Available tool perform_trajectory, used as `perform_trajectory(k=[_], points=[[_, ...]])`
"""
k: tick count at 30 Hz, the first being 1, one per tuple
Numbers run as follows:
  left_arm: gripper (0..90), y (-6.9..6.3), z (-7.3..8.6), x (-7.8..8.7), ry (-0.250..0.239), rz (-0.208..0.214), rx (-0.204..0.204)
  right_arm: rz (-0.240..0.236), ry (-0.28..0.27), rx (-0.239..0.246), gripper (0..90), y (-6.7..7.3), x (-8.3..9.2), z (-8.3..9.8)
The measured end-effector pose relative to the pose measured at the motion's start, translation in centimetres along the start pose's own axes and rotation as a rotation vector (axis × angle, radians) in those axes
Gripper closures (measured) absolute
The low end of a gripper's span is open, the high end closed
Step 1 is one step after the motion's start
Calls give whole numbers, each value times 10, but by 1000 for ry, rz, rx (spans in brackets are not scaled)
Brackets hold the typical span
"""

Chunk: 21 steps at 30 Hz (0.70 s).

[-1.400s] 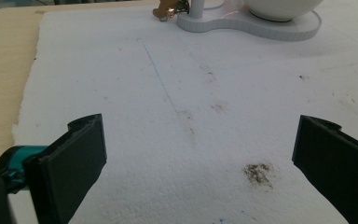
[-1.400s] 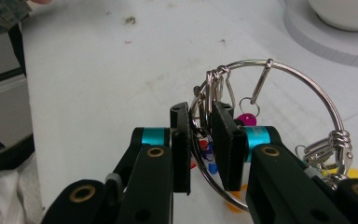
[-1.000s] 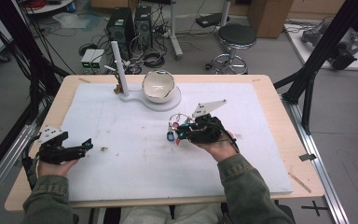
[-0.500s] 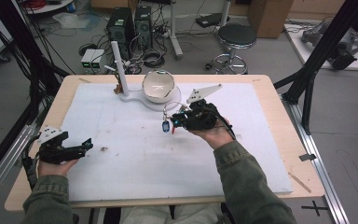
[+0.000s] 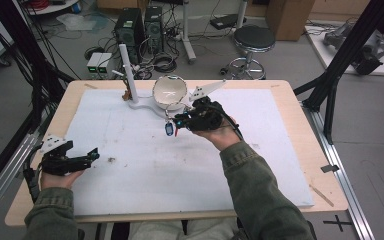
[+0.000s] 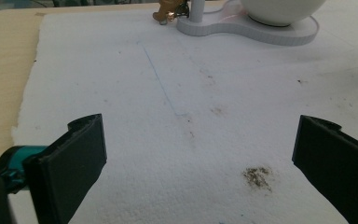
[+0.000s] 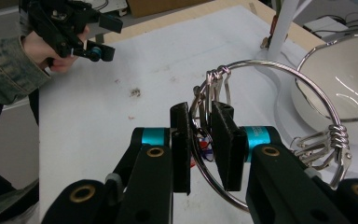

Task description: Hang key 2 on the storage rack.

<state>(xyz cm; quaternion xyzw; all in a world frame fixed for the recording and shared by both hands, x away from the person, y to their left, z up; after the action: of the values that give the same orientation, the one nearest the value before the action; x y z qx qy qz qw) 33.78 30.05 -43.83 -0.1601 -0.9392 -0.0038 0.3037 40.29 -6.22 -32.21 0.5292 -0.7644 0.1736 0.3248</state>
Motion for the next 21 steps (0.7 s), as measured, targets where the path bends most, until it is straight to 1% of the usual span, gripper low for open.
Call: perform_trajectory(k=[2,5,6,7,12,18,19,20,21], points=[[33,0,0,0,1,1,0,1,5,9,783,0,-1,-4],[33,0,0,0,-1,3,1,1,1,8,783,0,-1,-12],[33,0,0,0,0,3,1,2,-8,21,783,-1,-2,-15],[33,0,0,0,-1,2,1,5,-4,17,783,-1,-2,-17],[33,1,0,0,-5,4,6,8,-2,30,783,-2,-4,-29],[33,1,0,-1,-2,6,0,5,0,31,783,-5,-7,-42],[33,0,0,-1,-3,6,-1,5,-1,25,783,-5,-8,-44],[33,0,-1,0,-5,6,-4,1,-5,31,783,-6,-9,-46],[33,0,-1,0,-8,6,-5,-2,-5,25,783,-6,-10,-48]])
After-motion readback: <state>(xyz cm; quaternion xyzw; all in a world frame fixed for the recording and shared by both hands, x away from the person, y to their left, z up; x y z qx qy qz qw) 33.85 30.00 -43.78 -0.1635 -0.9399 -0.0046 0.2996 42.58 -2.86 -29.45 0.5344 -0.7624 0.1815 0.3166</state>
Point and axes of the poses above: each handheld gripper's, and its own axes: x roughly backward along the jaws, z roughly out of its underside, y roughly to its left, the point moved 5 cm from there along -x, roughly forward along the jaws, and after that the axes turned 9 degrees about y, right-handed, at the moved point
